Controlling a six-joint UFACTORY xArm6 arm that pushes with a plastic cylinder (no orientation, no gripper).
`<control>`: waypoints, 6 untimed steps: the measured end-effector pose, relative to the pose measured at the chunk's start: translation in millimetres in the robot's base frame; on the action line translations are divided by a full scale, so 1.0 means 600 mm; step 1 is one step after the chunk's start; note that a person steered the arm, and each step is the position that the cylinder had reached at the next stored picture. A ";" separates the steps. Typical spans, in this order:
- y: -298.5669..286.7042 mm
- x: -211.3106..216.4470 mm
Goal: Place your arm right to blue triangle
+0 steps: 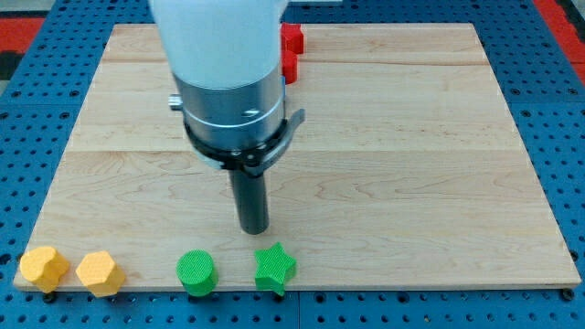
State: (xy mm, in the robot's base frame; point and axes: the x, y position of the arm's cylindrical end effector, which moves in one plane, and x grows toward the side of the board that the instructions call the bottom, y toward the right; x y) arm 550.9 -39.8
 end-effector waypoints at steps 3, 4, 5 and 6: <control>0.219 -0.125; 0.260 -0.188; 0.288 -0.258; 0.320 -0.339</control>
